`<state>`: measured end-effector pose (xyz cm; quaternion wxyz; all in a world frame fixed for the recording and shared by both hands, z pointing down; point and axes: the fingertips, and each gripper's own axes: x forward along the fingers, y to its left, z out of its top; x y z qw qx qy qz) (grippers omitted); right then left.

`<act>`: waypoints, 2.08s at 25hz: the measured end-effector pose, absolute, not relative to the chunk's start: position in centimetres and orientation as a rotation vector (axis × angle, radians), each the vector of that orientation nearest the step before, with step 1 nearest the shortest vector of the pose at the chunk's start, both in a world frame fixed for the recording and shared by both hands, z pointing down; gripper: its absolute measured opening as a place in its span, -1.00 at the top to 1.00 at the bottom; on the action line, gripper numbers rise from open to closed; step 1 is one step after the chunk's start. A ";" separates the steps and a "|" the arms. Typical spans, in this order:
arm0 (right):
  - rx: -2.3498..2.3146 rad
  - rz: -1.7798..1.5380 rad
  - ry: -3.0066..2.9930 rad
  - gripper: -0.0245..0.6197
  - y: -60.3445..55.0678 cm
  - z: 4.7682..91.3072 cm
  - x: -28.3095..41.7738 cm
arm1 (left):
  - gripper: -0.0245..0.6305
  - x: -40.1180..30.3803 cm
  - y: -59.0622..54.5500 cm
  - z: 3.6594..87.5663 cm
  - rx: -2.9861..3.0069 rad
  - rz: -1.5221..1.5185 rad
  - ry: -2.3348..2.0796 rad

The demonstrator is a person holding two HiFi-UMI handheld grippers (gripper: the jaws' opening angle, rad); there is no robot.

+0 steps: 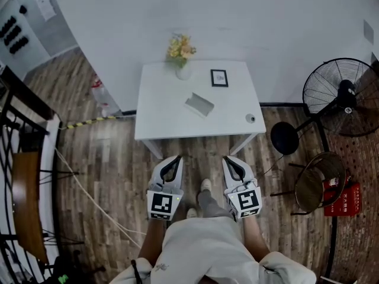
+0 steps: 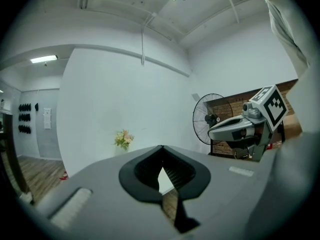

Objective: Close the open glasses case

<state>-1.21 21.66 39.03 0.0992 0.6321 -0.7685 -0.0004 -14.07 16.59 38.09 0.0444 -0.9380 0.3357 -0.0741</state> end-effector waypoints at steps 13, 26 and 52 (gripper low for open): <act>1.787 0.046 -2.344 0.91 11.6 39.2 4.5 | 0.86 -8.1 7.6 38.7 -2.861 -0.298 1.103; 1.688 0.034 -2.436 0.91 4.9 38.3 9.6 | 0.86 -3.7 2.5 37.6 -2.811 -0.326 1.221; 1.697 0.107 -2.389 0.91 -5.4 40.8 11.5 | 0.86 -0.6 -8.7 39.5 -2.847 -0.322 1.175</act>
